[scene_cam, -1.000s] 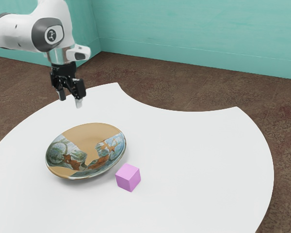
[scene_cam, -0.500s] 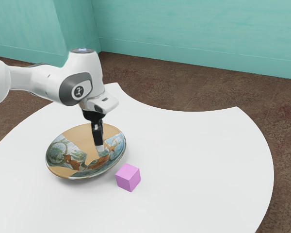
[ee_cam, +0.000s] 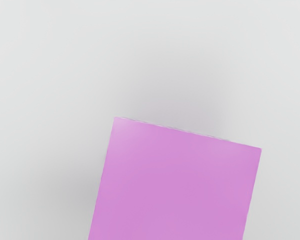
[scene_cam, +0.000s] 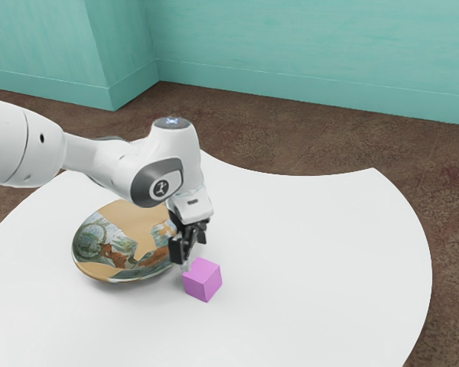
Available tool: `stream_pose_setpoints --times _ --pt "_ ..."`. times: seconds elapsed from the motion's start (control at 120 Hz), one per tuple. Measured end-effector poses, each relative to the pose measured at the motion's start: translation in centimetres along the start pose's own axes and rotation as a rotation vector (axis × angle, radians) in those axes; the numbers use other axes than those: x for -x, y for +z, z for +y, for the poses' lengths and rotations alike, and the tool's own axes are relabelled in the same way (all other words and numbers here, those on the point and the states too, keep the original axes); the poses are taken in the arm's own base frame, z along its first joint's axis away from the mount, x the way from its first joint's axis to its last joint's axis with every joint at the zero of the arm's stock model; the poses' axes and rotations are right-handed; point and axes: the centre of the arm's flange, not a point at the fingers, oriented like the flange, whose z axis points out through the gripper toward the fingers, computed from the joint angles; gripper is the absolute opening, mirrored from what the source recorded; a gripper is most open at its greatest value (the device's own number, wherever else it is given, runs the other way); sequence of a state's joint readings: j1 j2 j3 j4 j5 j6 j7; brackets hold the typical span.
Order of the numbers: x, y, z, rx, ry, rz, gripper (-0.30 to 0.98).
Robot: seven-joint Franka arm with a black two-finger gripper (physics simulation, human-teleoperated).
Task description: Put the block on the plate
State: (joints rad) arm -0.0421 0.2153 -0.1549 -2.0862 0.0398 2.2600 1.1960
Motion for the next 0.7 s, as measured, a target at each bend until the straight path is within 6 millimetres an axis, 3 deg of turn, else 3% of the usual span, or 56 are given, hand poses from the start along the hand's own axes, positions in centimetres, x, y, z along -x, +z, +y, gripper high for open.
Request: stream_pose_setpoints --times 0.125,0.267,0.7 --pt "-0.1 1.7 0.9 0.029 0.04 -0.009 0.69" --pt "-1.9 2.3 1.5 0.014 0.127 -0.031 0.69" --pt "-2.9 6.6 0.6 0.02 0.204 -0.021 0.69"
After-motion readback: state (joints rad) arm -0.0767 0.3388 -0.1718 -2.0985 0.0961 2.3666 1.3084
